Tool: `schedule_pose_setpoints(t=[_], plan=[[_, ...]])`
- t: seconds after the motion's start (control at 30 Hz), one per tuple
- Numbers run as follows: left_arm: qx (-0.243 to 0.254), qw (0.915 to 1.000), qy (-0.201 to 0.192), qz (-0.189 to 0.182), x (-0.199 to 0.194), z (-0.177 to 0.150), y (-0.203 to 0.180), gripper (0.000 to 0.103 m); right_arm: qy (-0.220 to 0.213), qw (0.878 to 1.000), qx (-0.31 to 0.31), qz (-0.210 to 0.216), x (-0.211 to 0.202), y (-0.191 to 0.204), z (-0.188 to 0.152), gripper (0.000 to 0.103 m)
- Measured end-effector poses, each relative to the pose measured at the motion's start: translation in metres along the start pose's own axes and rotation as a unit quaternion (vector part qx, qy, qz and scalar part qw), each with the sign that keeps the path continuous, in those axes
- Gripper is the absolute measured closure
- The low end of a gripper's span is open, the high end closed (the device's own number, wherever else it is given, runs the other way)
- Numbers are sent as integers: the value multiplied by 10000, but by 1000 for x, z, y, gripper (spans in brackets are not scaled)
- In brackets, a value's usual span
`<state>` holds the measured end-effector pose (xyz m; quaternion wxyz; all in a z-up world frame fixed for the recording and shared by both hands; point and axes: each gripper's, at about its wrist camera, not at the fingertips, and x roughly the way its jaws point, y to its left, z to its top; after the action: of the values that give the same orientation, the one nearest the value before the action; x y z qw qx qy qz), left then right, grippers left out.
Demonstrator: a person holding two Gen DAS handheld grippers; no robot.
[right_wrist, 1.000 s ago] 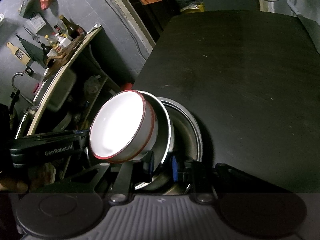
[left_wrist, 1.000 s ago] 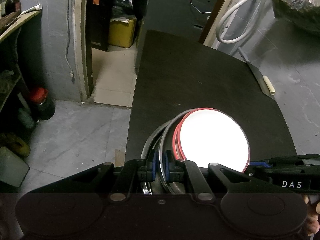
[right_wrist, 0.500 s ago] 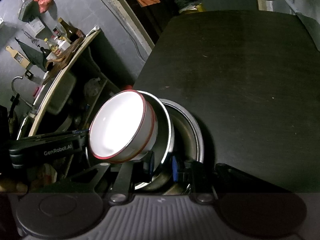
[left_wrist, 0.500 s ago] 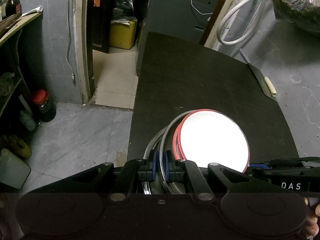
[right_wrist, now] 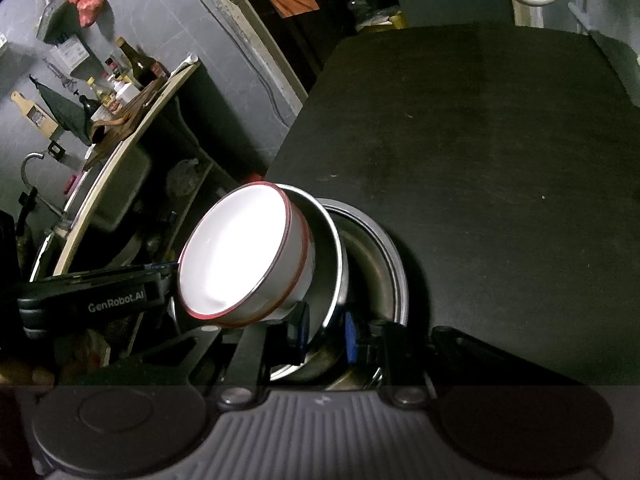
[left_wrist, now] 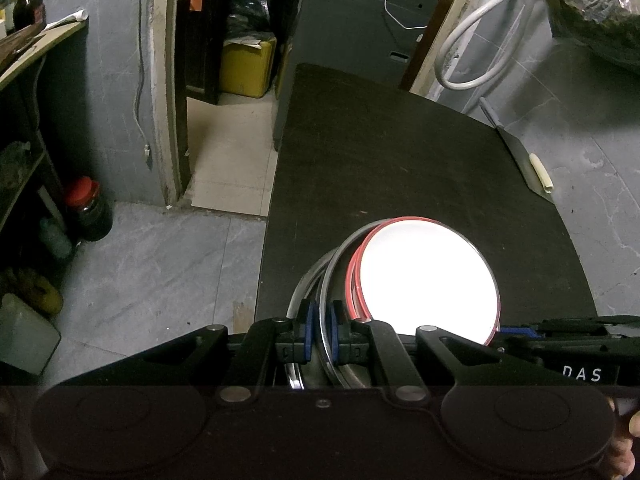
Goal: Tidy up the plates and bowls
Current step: 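Carry the nested bowls over the stainless plate stack with both tools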
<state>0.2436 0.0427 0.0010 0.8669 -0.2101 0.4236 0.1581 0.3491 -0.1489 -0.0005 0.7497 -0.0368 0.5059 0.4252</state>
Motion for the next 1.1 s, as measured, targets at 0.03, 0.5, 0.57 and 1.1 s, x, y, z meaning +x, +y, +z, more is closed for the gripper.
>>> schedule_pose_setpoints(t=[0.03, 0.5, 0.57, 1.1], plan=[[-5, 10000, -3, 2, 0, 0, 0, 96, -10, 10000, -15, -13, 0, 1, 0, 81], [1, 10000, 6, 58, -1, -2, 1, 94, -156, 9998, -60, -140, -3, 10, -5, 80], [0, 10000, 6, 71, -1, -3, 0, 94, -183, 9996, -83, -174, -4, 12, -7, 80], [16, 9999, -32, 115, -3, -5, -3, 90, -433, 9980, -150, -429, -5, 15, -17, 71]])
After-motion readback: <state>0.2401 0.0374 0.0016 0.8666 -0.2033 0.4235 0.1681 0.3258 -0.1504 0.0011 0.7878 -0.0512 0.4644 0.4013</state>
